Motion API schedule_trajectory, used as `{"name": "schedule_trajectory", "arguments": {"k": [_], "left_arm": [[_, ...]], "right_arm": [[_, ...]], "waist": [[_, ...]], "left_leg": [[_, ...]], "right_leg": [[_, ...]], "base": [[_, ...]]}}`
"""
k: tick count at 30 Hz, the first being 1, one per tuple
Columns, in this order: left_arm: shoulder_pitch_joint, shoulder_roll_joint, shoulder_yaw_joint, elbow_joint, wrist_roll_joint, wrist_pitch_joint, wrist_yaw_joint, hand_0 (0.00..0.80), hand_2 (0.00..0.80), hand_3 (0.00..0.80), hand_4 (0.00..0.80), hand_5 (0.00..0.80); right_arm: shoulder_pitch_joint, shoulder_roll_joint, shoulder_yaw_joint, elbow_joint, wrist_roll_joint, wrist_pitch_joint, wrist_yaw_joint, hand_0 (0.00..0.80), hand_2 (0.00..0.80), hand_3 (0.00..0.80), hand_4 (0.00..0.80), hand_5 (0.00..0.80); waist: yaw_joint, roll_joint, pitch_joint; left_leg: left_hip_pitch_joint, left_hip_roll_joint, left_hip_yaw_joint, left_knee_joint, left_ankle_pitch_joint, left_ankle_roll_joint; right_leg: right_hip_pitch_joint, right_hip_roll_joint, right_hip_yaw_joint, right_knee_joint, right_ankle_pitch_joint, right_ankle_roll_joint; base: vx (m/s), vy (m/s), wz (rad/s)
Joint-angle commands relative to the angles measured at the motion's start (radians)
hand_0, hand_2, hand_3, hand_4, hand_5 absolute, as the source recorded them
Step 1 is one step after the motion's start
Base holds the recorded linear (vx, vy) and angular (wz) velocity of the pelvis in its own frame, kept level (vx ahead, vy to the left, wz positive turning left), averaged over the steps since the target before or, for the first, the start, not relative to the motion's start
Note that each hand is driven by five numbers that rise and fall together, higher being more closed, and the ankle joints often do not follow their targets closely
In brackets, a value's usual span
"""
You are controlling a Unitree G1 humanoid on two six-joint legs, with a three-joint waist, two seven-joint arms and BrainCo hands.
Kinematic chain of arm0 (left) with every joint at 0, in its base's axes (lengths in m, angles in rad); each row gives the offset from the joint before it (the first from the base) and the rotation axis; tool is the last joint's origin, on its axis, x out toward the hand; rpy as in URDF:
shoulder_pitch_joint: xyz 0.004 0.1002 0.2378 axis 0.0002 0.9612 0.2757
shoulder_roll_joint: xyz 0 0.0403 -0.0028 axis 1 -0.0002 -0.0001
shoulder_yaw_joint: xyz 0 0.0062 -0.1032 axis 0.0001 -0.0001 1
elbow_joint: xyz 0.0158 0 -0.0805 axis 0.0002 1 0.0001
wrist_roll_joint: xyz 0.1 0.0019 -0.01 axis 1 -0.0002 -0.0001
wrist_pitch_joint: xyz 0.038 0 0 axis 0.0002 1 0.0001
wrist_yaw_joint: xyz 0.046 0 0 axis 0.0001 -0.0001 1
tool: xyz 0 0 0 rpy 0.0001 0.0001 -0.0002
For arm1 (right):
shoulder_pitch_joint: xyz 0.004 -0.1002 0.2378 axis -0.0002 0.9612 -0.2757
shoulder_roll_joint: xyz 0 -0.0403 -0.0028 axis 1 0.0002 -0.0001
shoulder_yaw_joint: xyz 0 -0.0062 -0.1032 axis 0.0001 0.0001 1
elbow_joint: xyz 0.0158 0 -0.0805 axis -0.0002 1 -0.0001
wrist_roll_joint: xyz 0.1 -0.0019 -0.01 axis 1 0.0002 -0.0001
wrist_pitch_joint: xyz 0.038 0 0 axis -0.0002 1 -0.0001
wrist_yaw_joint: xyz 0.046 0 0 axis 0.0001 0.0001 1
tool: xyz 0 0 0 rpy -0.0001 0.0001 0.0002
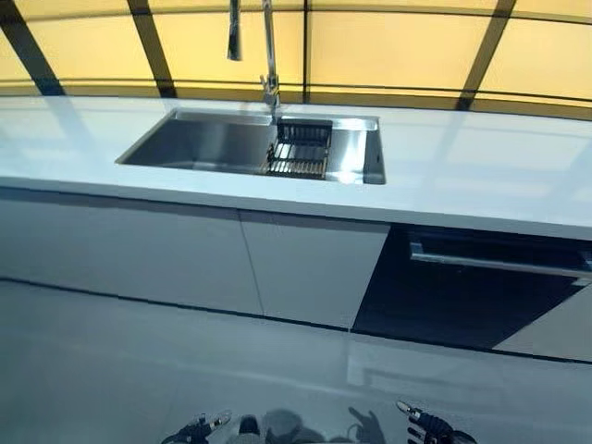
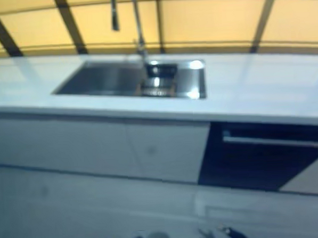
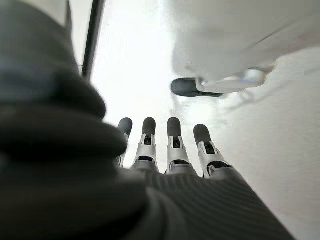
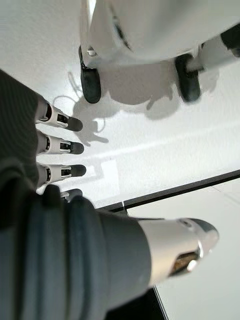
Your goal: Take plates into dishwasher
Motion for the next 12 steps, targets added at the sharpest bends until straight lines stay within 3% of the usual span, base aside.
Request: {"name": "schedule_trajectory", "arguments": {"k": [1,4,12], "left_arm": [[-0.085,0.021,-0.02,0.039,0.007,0.025,0.01,0.0,0.0,0.0,0.0,0.0],[-0.071,0.017,-0.017,0.048,-0.009,0.031,0.013,0.0,0.0,0.0,0.0,0.0],[-0.029,-0.018,-0.031,0.054,-0.017,0.007,-0.004,0.0,0.0,0.0,0.0,0.0]], "right_arm": [[-0.054,0.05,-0.011,0.041,-0.026,0.023,-0.038,0.0,0.0,0.0,0.0,0.0],[-0.051,0.072,-0.019,0.072,-0.016,0.054,-0.083,0.0,0.0,0.0,0.0,0.0],[-0.042,0.117,-0.019,0.093,-0.049,0.058,-0.098,0.0,0.0,0.0,0.0,0.0]], "waist": [[-0.012,-0.012,0.004],[-0.005,-0.005,-0.004],[0.009,-0.005,-0.028]], "left_leg": [[0.072,-0.004,-0.003,-0.124,-0.007,-0.037],[0.073,-0.022,-0.002,-0.111,-0.024,-0.025],[0.104,-0.041,0.002,-0.128,-0.046,-0.003]], "right_leg": [[-0.11,0.059,0.033,0.001,0.1,-0.015],[-0.117,0.047,0.035,0.008,0.102,-0.002],[-0.09,0.039,0.037,-0.017,0.108,0.009]], "base": [[-0.061,0.155,0.66],[-0.029,0.108,0.07],[0.019,0.055,-0.07]]}}
